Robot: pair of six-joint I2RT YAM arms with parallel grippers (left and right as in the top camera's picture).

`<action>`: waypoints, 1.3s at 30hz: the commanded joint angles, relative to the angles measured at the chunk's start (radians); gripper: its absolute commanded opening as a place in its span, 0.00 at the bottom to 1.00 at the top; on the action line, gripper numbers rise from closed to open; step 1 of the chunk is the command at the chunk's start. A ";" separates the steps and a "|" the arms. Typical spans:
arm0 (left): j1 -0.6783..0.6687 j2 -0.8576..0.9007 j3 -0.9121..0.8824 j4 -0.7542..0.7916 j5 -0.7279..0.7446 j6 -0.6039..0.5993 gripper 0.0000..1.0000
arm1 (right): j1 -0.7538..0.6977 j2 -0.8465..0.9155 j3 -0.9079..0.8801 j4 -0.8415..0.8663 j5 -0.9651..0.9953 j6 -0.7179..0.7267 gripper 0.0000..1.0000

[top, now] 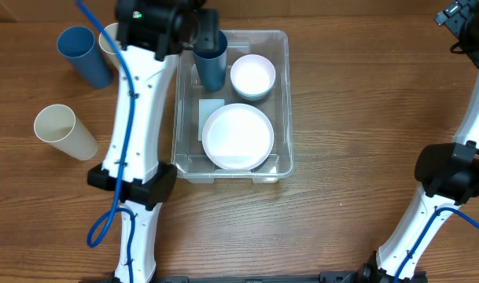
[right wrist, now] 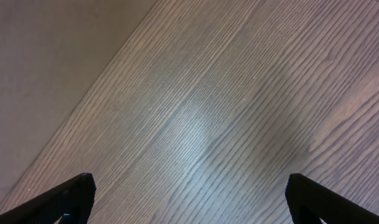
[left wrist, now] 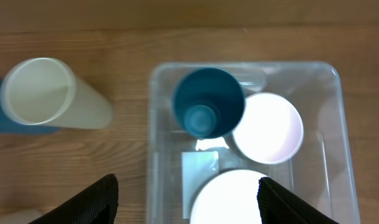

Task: Pack container
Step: 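Move the left gripper back over the remaining blue cup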

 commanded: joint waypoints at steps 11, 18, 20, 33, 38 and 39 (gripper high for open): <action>0.288 -0.047 0.018 -0.028 -0.047 -0.512 0.65 | 0.001 -0.047 0.032 0.005 0.007 0.005 1.00; 0.292 -0.047 0.017 -0.048 -0.052 -0.599 0.67 | 0.001 -0.047 0.032 0.005 0.007 0.005 1.00; 0.291 -0.047 0.017 -0.048 -0.044 -0.639 0.67 | 0.001 -0.047 0.032 0.005 0.007 0.005 1.00; 0.293 -0.024 -0.081 -0.048 -0.204 -1.111 0.68 | 0.001 -0.047 0.032 0.005 0.007 0.005 1.00; 0.293 -0.024 -0.241 -0.048 -0.221 -1.449 0.60 | 0.001 -0.047 0.032 0.005 0.007 0.005 1.00; 0.293 -0.024 -0.275 -0.046 -0.217 -1.519 0.56 | 0.001 -0.047 0.032 0.005 0.007 0.005 1.00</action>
